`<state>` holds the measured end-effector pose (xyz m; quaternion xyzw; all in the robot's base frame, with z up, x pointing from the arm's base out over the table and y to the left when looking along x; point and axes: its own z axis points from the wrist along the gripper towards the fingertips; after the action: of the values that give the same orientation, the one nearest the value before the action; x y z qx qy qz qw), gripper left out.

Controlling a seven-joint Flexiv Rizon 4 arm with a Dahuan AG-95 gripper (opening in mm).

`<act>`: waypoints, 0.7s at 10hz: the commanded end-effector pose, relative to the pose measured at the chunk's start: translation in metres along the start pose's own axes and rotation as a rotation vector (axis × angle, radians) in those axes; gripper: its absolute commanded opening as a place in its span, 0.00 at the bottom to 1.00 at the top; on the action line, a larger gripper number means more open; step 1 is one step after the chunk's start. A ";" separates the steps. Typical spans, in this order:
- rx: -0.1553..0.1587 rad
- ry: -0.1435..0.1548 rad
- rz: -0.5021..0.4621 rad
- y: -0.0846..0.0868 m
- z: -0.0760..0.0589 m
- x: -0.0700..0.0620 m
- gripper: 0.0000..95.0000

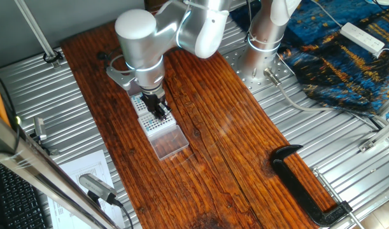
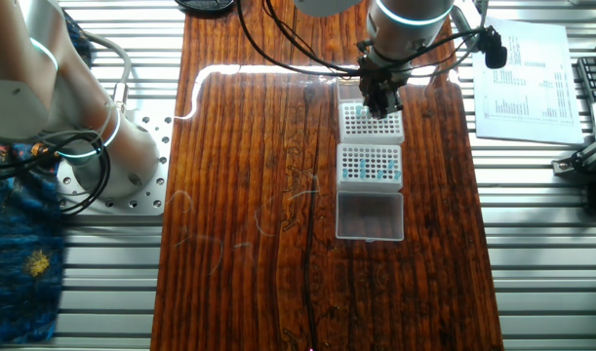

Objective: Transfer all medium pipette tips from one holder to another

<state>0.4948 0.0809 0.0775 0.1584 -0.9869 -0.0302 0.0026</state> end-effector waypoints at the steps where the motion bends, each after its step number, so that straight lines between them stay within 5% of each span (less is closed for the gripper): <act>1: -0.001 0.001 -0.001 0.000 0.000 0.000 0.00; 3: -0.001 0.003 0.002 0.000 -0.005 0.000 0.00; 7: -0.004 0.019 -0.014 0.000 -0.039 0.000 0.00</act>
<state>0.4956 0.0787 0.1165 0.1655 -0.9857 -0.0303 0.0109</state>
